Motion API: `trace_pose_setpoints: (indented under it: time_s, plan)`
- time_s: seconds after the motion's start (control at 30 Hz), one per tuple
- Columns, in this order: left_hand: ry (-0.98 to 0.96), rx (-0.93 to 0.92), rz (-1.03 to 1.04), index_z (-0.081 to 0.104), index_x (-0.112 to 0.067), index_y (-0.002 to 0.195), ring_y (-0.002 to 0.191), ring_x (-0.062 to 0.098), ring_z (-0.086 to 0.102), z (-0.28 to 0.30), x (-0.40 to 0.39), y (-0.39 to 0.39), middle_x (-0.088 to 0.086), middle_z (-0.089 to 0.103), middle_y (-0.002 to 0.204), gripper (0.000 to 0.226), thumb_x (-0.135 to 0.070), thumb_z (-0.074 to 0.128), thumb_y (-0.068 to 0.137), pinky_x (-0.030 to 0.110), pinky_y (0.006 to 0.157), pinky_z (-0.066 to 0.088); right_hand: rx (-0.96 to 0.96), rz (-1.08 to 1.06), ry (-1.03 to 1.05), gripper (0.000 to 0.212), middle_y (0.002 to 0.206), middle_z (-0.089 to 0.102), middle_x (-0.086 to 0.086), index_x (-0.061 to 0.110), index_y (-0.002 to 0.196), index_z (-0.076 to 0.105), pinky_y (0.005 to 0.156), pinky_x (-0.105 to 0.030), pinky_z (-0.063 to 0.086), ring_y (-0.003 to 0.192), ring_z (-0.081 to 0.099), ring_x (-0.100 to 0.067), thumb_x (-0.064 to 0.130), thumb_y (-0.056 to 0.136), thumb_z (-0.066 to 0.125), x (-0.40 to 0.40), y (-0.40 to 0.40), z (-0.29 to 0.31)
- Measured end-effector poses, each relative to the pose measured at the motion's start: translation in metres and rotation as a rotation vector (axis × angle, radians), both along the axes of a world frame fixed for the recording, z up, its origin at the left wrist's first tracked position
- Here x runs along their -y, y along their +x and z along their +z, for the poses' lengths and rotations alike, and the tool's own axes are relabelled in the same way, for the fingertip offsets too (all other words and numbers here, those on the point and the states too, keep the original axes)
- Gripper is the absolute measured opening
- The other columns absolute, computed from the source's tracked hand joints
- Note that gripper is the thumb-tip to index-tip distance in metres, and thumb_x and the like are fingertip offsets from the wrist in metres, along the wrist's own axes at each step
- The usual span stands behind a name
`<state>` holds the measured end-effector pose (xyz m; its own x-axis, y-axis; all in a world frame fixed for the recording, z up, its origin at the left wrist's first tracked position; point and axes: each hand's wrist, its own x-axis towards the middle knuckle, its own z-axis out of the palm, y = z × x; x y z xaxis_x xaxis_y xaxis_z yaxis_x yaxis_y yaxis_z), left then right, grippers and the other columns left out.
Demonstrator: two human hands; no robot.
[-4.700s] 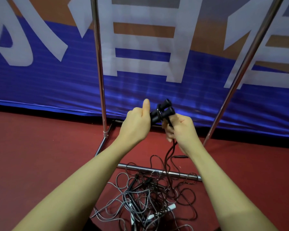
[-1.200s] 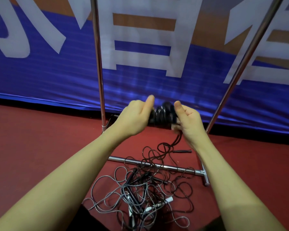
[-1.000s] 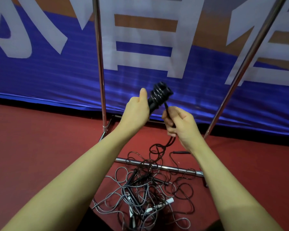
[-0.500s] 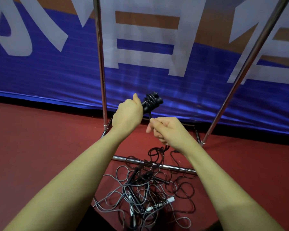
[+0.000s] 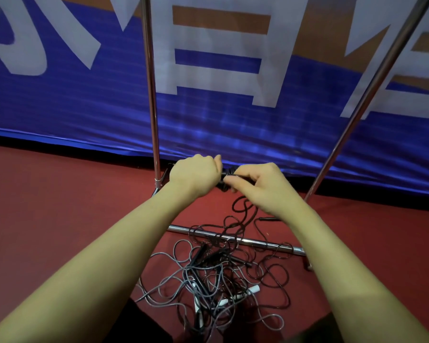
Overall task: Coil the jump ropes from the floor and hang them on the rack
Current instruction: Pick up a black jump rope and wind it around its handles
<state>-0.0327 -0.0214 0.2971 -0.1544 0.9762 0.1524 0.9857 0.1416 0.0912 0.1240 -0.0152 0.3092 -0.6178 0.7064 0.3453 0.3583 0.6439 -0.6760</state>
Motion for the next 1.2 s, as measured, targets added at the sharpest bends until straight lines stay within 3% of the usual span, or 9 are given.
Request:
trace_pose_setpoints:
  time_s: [0.17,0.27,0.37,0.43,0.67,0.87,0.97,1.1,1.2]
  plan:
    - [-0.045,-0.003,-0.166,0.054,-0.006,0.110,0.101,0.037,0.056,0.007,0.012,0.010,0.018,0.061,0.110,0.040,-0.028,0.021,0.105,0.041,0.080,0.042,-0.177,-0.145,-0.077,0.030,0.052,0.049,-0.006,0.005,0.060,0.061,0.052,-0.028,0.036,0.049,0.040,-0.008,0.022,0.079,0.075,-0.009,0.003,-0.001]
    - [-0.045,-0.016,-0.225,0.057,-0.005,0.093,0.095,0.038,0.057,0.011,0.016,0.012,0.020,0.063,0.103,0.046,-0.030,0.020,0.104,0.039,0.074,0.039,-0.259,-0.220,-0.175,0.039,0.052,0.042,0.000,0.000,0.059,0.054,0.050,-0.024,0.030,0.051,0.036,-0.009,0.025,0.070,0.081,-0.016,0.006,-0.002]
    - [-0.024,-0.024,-0.281,0.037,-0.013,0.063,0.089,0.039,0.057,0.011,0.020,0.013,0.020,0.063,0.092,0.048,-0.032,0.021,0.104,0.036,0.068,0.031,-0.329,-0.232,-0.271,0.037,0.042,0.037,0.007,0.009,0.057,0.048,0.044,-0.023,0.026,0.041,0.031,-0.009,0.020,0.071,0.081,-0.020,0.007,-0.003]
    - [0.007,-0.038,-0.311,0.030,-0.014,0.058,0.083,0.039,0.057,0.012,0.021,0.014,0.019,0.063,0.086,0.050,-0.032,0.021,0.104,0.034,0.065,0.028,-0.353,-0.226,-0.328,0.035,0.038,0.037,0.006,0.010,0.059,0.047,0.040,-0.021,0.025,0.035,0.030,-0.010,0.017,0.074,0.079,-0.022,0.008,-0.004]
    - [0.387,-0.065,-0.537,0.010,-0.019,0.047,0.028,0.030,0.036,0.007,0.028,0.006,0.007,0.038,0.032,0.050,-0.027,0.033,0.091,0.020,0.044,0.009,-0.501,-0.136,-0.502,0.031,0.044,0.031,-0.002,0.006,0.060,0.046,0.036,-0.018,0.021,0.035,0.023,-0.009,0.017,0.074,0.072,-0.023,0.011,-0.009]
    - [0.476,0.343,-0.619,0.019,-0.023,0.051,0.032,0.034,0.037,0.009,0.029,0.010,0.009,0.042,0.037,0.044,-0.026,0.028,0.093,0.031,0.039,0.033,-0.552,-0.098,-0.534,0.036,0.046,0.031,0.000,0.010,0.057,0.042,0.038,-0.017,0.018,0.037,0.023,-0.007,0.035,0.074,0.062,-0.018,0.008,-0.009]
    - [0.456,0.525,-0.537,0.014,-0.031,0.054,0.041,0.040,0.042,0.017,0.032,0.011,0.004,0.036,0.038,0.040,-0.034,0.021,0.093,0.042,0.046,0.041,-0.453,-0.147,-0.475,0.047,0.051,0.034,-0.004,0.002,0.060,0.046,0.045,-0.024,0.023,0.045,0.028,-0.012,0.041,0.083,0.058,-0.015,0.002,-0.012]
    - [0.443,0.804,-0.190,0.025,-0.016,0.050,0.052,0.031,0.031,0.026,0.025,0.017,0.000,0.030,0.045,0.057,-0.040,0.023,0.102,0.038,0.056,0.028,-0.457,-0.175,-0.521,0.048,0.038,0.032,0.007,0.010,0.053,0.045,0.045,-0.018,0.018,0.035,0.024,-0.006,0.028,0.098,0.049,-0.012,-0.011,-0.017]
    - [0.402,0.788,0.035,0.045,-0.019,0.076,0.065,0.029,0.039,0.027,0.011,0.008,0.003,0.039,0.061,0.029,-0.019,0.034,0.103,0.031,0.061,0.025,-0.407,-0.094,-0.568,0.049,0.044,0.029,0.005,0.009,0.063,0.053,0.040,-0.018,0.016,0.037,0.021,-0.005,0.032,0.102,0.034,-0.007,-0.014,-0.018]
